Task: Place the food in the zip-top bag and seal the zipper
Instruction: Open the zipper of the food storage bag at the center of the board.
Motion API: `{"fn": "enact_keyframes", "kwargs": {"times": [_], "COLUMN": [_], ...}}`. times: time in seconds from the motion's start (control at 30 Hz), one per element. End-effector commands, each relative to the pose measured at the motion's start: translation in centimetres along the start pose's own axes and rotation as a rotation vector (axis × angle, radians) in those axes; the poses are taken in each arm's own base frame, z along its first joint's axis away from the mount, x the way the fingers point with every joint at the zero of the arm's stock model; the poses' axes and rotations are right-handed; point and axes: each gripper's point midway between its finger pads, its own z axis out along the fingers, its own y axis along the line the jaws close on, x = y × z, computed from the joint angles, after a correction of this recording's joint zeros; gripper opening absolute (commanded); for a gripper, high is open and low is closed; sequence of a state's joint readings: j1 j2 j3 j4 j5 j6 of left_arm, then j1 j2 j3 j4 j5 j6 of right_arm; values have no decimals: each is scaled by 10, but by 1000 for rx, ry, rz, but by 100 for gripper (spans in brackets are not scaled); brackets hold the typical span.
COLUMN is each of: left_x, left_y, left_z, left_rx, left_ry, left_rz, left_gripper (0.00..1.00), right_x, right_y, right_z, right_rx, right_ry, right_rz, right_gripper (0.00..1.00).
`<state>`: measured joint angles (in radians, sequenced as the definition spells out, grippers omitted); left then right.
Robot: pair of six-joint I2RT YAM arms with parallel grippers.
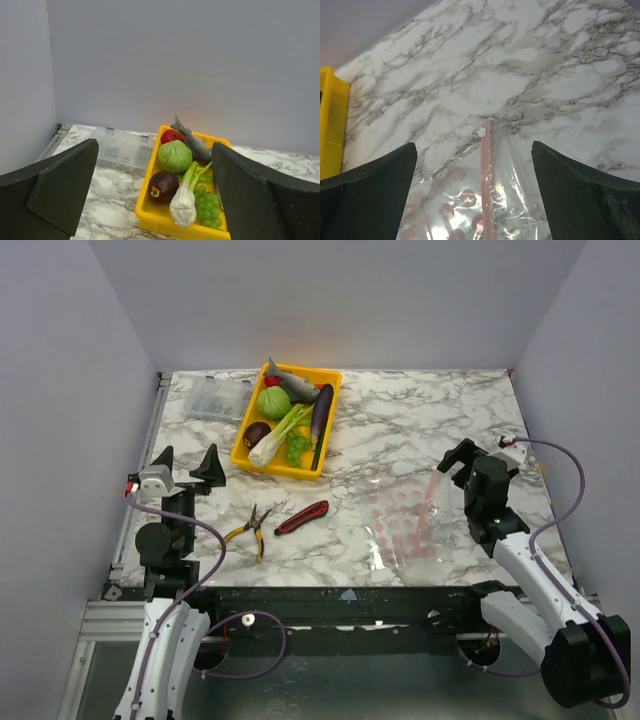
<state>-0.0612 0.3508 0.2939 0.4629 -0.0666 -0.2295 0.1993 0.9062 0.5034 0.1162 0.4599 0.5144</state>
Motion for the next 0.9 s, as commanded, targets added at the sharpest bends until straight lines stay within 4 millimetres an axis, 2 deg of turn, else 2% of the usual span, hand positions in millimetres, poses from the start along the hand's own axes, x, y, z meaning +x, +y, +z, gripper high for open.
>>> {"fn": "enact_keyframes", "kwargs": {"times": [0.0,0.07,0.1,0.17,0.23,0.3,0.47,0.57,0.63,0.73,0.87], "left_x": [0,0,-1,-1,-2,-3,-11,-4,0,13,34], "left_y": [-2,3,7,17,16,0,-33,-45,-68,-94,-114], "left_z": [4,7,8,9,10,9,0,-3,-4,-4,-3], "left_rx": [-19,-64,-104,-202,-256,-200,-50,2,139,290,361], "left_ry": [115,128,136,155,205,299,451,492,514,596,746], "left_rz": [-19,-44,-74,-171,-269,-283,-277,-330,-355,-394,-387], "left_gripper": [98,98,98,99,98,98,98,98,98,98,98], "right_x": [-3,-6,-5,5,14,24,50,66,76,85,97], "right_y": [-13,-11,-4,5,0,10,-4,-6,-10,-8,-4], "right_z": [-13,-19,-22,-29,-38,-44,-45,-42,-37,-32,-25], "right_rx": [60,68,34,-23,13,-63,32,85,128,157,257], "right_ry": [29,39,61,131,189,243,417,545,593,619,621], "right_rz": [-30,38,54,63,128,85,-16,-84,-109,-159,-292], "right_gripper": [100,100,100,100,100,100,100,100,100,100,100]}}
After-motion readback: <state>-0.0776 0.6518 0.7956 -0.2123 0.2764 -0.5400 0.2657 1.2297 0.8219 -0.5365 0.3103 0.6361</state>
